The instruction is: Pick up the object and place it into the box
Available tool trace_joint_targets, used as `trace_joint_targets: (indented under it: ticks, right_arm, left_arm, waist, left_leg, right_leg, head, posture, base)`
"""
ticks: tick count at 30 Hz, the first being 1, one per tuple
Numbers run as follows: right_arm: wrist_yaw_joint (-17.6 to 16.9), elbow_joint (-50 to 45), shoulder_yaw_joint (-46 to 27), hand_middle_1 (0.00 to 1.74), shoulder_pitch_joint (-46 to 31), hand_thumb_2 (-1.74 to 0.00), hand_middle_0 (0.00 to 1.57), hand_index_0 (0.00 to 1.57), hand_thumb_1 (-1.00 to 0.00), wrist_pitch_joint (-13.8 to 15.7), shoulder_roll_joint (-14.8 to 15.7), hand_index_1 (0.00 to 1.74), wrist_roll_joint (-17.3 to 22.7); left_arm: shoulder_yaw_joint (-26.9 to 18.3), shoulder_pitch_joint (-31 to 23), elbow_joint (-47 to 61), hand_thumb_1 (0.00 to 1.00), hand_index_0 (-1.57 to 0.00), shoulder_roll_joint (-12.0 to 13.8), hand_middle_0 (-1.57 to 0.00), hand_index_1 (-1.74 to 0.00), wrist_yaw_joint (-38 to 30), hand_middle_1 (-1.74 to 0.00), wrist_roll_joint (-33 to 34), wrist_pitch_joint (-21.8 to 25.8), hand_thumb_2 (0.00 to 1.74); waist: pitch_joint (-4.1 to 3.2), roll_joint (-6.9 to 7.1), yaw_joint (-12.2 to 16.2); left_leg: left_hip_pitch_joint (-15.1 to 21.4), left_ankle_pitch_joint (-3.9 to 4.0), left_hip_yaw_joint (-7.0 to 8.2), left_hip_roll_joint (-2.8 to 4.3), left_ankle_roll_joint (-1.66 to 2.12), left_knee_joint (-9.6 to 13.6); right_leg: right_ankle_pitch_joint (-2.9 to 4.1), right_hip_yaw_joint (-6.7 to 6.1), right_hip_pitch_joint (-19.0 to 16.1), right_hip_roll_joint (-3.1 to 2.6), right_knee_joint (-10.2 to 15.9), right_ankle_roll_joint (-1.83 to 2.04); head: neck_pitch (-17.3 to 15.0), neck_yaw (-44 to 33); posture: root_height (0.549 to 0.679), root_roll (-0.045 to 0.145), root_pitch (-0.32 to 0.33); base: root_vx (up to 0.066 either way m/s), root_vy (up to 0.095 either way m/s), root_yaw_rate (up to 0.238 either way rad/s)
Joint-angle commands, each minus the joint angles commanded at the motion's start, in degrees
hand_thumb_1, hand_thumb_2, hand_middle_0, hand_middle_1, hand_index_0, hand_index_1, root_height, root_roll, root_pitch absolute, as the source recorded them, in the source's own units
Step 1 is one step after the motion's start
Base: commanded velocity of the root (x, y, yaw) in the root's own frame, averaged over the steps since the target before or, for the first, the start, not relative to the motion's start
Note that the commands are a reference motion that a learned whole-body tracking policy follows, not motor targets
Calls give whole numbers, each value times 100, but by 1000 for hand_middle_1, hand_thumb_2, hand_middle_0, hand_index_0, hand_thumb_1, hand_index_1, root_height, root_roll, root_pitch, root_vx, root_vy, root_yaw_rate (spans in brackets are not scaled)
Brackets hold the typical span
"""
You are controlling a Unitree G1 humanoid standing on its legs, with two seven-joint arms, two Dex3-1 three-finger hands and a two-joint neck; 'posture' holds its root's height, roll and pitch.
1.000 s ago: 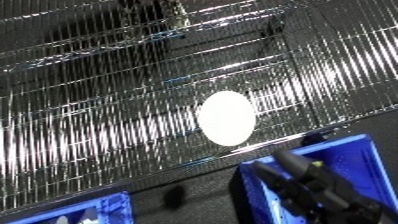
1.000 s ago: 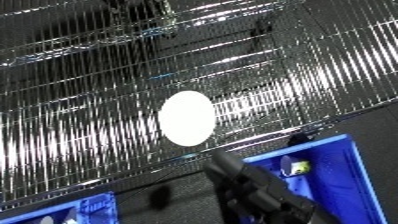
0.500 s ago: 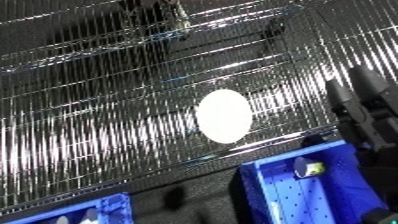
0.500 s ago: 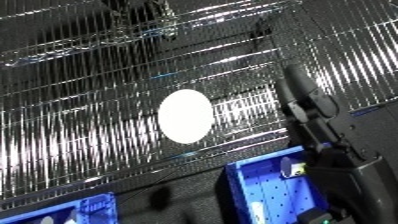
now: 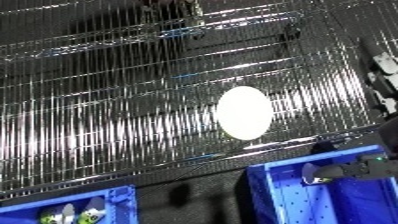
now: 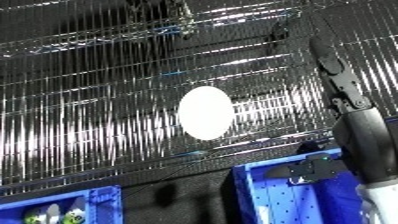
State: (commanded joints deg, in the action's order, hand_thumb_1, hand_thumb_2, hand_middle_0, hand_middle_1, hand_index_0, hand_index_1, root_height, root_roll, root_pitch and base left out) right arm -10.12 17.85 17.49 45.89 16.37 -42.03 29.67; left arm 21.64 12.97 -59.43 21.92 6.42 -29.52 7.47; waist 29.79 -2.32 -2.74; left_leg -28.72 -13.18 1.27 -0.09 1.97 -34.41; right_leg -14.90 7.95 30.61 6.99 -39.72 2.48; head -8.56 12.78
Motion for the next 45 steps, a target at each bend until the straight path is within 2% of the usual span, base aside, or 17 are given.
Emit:
trace_joint_targets:
  ticks: [6, 18, 44, 45]
  right_arm:
    - [42, 648, 312, 0, 427, 0, 0, 0, 0, -84, 25, 0, 169]
    - [545, 1638, 822, 0, 908, 0, 0, 0, 0, -380, 193, 0, 440]
    - [974, 2068, 1317, 0, 1748, 0, 0, 0, 0, -789, 782, 0, 554]
    - [990, 2072, 1323, 87, 1764, -87, 79, 79, -50, -798, 795, 87, 567]
  left_arm:
    - [124, 35, 19, 0, 0, 22, 0, 0, 36, 0, -58, -23, 0]
    - [324, 37, 239, 0, 0, 6, 0, 0, 33, 0, -92, -62, 0]
    - [612, -47, 681, 0, 0, -81, 0, 0, -37, 0, -262, -174, 0]
    - [616, -56, 692, 0, 0, -87, 0, 0, -33, 0, -267, -169, 0]
  waist:
    - [0, -80, -68]
    - [0, -199, -186]
    - [0, -425, -446]
    - [0, -431, -456]
  left_leg:
    - [-88, 3, -17, -41, -5, -5]
    - [-275, 3, -29, -103, -28, -55]
    - [-492, 54, -49, -224, -53, -26]
    - [-494, 58, -53, -230, -56, -15]
  right_leg:
    - [-1, 2, 100, 18, -21, -20]
    - [0, 24, 297, 60, -104, -63]
    - [17, 43, 559, 142, -192, -84]
    - [16, 45, 563, 143, -191, -86]
  head:
    - [0, 223]
    - [59, 373]
    - [123, 965]
    - [130, 973]
  posture:
    - [641, 59, 117]
    - [639, 63, 136]
    - [637, 70, 163]
    - [637, 70, 164]
  base:
    - [5, 13, 36]
    - [14, 9, 29]
    - [11, 25, 31]
    - [3, 23, 32]
